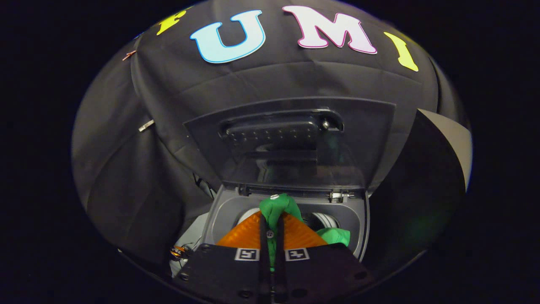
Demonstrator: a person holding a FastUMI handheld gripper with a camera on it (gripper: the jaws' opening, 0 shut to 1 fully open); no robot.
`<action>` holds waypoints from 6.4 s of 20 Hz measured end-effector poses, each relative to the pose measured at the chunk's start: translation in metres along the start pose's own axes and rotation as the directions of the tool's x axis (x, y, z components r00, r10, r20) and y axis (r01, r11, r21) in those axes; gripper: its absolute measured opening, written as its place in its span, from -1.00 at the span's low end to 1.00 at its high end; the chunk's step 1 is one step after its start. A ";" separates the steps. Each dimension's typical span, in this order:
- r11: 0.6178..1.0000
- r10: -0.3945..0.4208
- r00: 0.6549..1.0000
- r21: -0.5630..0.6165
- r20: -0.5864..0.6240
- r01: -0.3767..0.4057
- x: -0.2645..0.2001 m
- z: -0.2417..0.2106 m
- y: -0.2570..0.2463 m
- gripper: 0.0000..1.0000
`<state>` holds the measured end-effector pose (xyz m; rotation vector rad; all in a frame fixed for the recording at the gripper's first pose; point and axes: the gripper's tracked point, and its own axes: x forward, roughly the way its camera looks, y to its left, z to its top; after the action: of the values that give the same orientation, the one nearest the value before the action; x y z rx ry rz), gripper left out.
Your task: Put the clothes into the washing machine and then close the washing machine lid.
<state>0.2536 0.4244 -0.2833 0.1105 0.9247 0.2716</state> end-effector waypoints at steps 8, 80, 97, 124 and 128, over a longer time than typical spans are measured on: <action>0.997 -0.076 0.994 -0.019 0.076 0.077 -0.004 0.016 -0.018 1.00; 0.986 0.028 0.827 -0.150 0.561 0.068 -0.016 0.081 0.016 1.00; 0.985 0.065 0.919 -0.171 0.390 0.003 -0.024 -0.061 0.003 0.99; 0.995 0.024 0.779 -0.092 0.626 0.044 -0.269 -0.053 -0.062 0.98; 0.996 -0.008 0.767 -0.060 0.642 0.060 -0.293 -0.059 -0.079 0.98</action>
<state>0.0536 0.2656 -0.1084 0.1054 0.2239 0.2118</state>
